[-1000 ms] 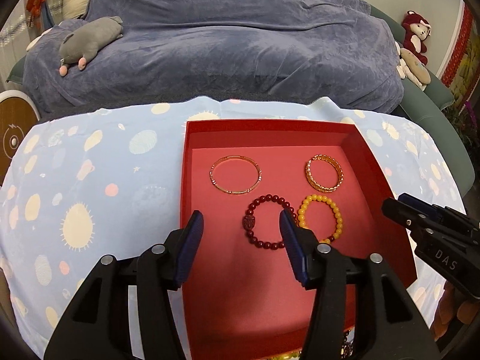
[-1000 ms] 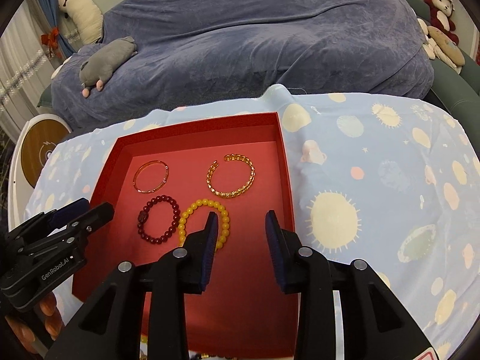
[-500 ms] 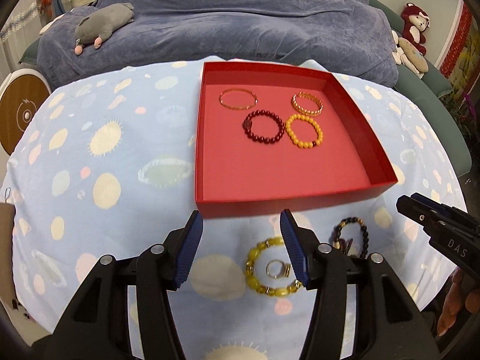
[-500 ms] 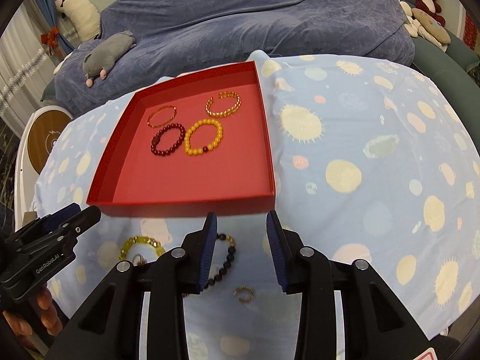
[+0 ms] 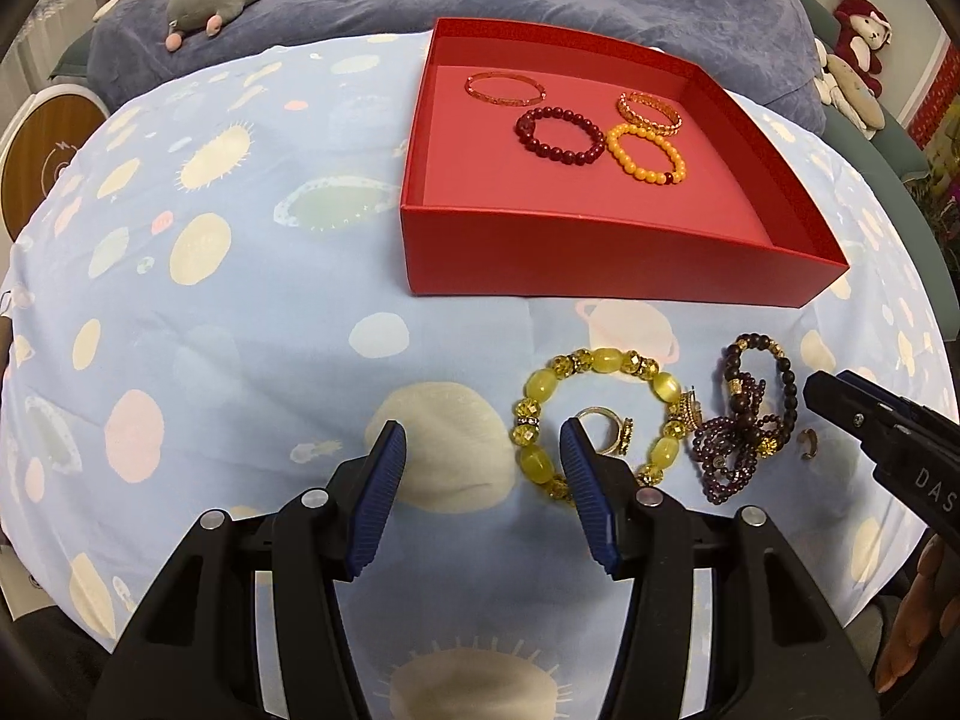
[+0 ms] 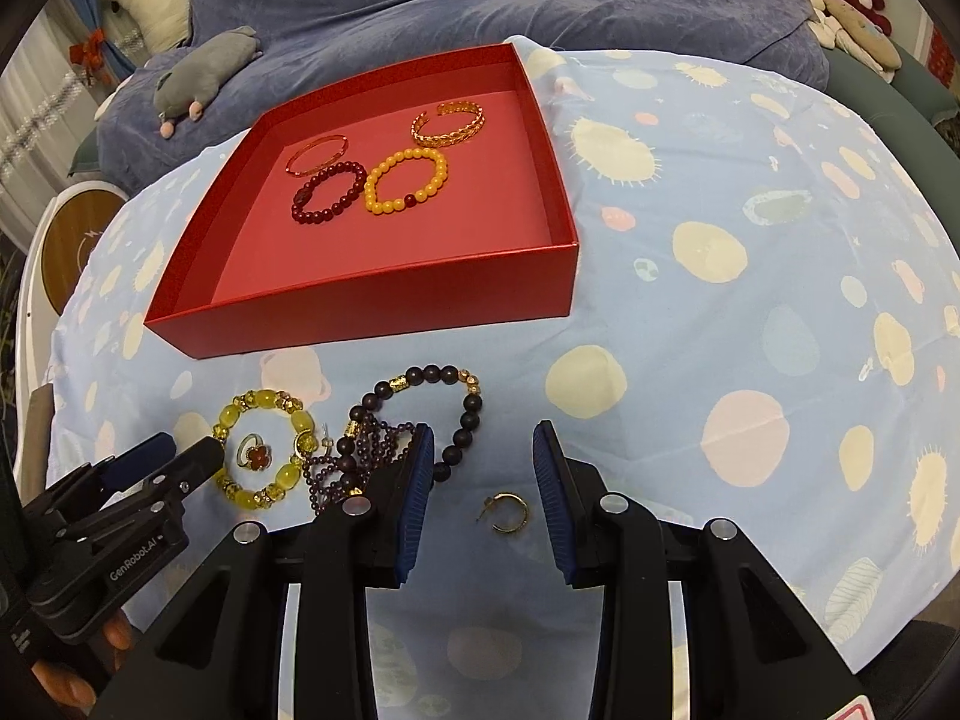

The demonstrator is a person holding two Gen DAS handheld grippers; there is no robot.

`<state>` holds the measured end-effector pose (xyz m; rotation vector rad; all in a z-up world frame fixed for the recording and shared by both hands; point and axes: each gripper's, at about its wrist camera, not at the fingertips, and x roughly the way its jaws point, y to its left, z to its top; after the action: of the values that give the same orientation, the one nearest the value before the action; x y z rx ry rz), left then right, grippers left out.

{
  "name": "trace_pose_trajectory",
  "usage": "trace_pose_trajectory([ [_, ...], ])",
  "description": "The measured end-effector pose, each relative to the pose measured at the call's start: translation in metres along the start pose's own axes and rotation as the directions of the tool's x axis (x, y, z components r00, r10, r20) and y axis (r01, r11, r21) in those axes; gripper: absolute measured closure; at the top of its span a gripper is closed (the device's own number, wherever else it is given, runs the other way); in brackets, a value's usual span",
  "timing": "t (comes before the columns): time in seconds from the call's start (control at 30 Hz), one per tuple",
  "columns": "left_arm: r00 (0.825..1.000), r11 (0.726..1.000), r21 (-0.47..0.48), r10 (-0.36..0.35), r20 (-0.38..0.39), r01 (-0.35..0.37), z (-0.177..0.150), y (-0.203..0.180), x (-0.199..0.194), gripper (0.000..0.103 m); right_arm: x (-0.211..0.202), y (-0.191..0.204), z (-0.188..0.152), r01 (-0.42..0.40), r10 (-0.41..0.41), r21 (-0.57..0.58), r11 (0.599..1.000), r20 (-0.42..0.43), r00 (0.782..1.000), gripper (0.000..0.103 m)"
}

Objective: Organize jewelry
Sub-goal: 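Grasp the dark brown tasseled bracelet with the right tool while the left tool grasps the yellow-green bracelet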

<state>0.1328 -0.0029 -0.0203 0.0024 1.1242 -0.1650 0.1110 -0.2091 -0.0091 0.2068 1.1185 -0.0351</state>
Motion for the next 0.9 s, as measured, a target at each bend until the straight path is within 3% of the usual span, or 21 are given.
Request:
trace_pose_trajectory([
  [0.2,0.999,0.998,0.045,0.033,0.025,-0.034,-0.001,-0.007,0.004,0.053,0.019,0.003,-0.001,0.011,-0.011,-0.014,1.000,-0.040,0.999,0.070],
  [0.43,0.997,0.996,0.068,0.057,0.046,-0.060,0.000,-0.011,0.005,0.058,0.018,0.009,-0.005,0.051,-0.052,-0.081,0.995,-0.017,0.998,0.078],
  [0.57,0.998,0.997,0.064,0.048,0.048,-0.051,0.001,-0.010,0.004,0.073,0.017,0.007,-0.005,0.036,-0.038,-0.074,0.997,-0.025,0.999,0.092],
  [0.7,0.999,0.997,0.065,0.028,0.038,-0.030,0.002,-0.011,0.004,0.089,0.015,0.008,-0.008,0.029,-0.031,-0.074,0.997,-0.030,0.999,0.094],
  [0.9,1.000,0.999,0.050,0.002,0.012,-0.002,0.002,-0.010,0.001,0.094,0.004,0.010,-0.011,0.010,-0.011,-0.071,0.997,-0.016,1.000,0.095],
])
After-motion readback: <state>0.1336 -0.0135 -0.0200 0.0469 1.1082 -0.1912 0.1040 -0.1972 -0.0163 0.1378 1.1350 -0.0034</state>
